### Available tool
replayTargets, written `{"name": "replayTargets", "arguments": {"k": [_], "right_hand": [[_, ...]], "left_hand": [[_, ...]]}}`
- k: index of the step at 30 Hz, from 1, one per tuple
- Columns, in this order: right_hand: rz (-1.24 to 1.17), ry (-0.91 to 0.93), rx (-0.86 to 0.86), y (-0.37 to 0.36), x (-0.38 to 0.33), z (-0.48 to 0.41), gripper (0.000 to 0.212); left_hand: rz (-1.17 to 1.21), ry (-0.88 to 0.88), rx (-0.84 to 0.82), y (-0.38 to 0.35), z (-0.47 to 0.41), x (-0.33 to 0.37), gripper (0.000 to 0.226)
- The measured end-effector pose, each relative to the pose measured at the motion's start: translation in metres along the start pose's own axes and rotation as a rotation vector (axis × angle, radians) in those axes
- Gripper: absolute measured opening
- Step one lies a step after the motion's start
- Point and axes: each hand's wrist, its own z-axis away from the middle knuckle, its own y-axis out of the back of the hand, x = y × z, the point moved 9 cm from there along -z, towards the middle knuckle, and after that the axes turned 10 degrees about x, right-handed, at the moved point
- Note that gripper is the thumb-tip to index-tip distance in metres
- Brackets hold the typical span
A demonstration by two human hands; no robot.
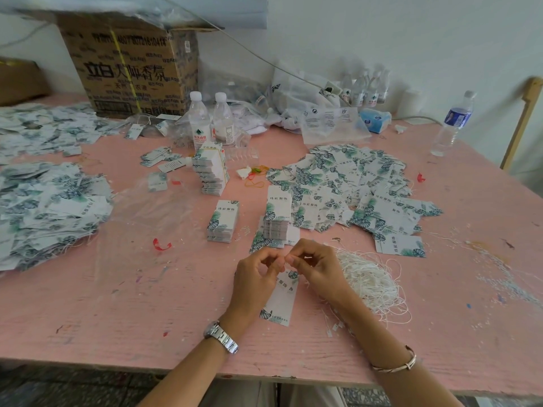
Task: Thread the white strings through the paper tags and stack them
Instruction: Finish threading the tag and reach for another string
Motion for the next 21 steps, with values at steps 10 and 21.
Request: {"name": "replayTargets", "arguments": {"k": [10,21], "right_hand": [[-0.04,-0.059,0.024,0.0039,0.0036,0.0014,0.014],[-0.159,-0.114,0.042,0.0066,0.0073,-0.0007,0.026]], "left_hand": [[0.174,0.148,-0.097,-0.0092,0.0003,-0.0083,0.013],[0.339,0.244,-0.104,-0.0078,0.001,-0.0038,0.023]]}}
